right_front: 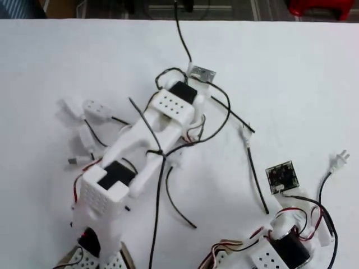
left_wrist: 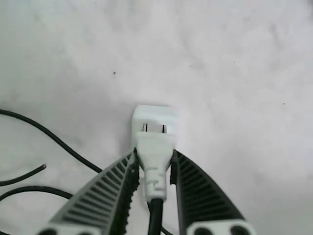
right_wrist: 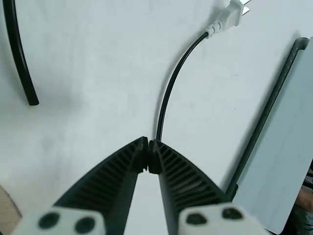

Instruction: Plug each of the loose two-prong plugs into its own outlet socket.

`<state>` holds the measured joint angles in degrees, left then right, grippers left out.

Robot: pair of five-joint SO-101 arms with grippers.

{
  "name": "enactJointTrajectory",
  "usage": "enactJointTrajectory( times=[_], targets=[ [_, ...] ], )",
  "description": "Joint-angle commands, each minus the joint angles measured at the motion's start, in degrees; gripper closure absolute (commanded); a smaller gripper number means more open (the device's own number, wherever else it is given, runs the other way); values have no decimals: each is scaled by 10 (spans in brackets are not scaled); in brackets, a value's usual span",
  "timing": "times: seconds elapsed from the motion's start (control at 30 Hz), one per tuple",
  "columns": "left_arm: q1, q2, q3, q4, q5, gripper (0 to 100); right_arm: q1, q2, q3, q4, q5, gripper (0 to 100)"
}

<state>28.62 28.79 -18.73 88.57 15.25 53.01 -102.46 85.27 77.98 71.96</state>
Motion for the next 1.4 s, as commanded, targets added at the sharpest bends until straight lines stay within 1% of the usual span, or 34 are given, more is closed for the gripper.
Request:
enactJointTrajectory(
  times=[0.0,0.27,0.43,0.53,0.7,0.8,0.97,1.03,1.2,1.37],
  targets=[
    [3,-26,-19,18,10,975,4,0,7,0,3,978],
    [-9,-12,-16,4,11,975,4,0,8,0,3,978],
    [-14,51,-33,-9,13,975,6,0,8,1,3,978],
    [-11,83,-50,-8,13,975,22,0,8,0,4,978],
    [-16,111,-76,-7,14,975,53,0,8,1,62,978],
    [-16,101,-78,7,11,973,65,0,8,0,76,978],
    [-16,87,-73,13,11,972,66,0,17,0,78,978],
    [-16,86,-82,30,10,968,66,0,17,0,78,978],
    [-16,86,-151,103,9,883,66,0,17,0,79,978],
    [-26,98,-156,112,9,852,66,0,17,0,79,978]
  ],
)
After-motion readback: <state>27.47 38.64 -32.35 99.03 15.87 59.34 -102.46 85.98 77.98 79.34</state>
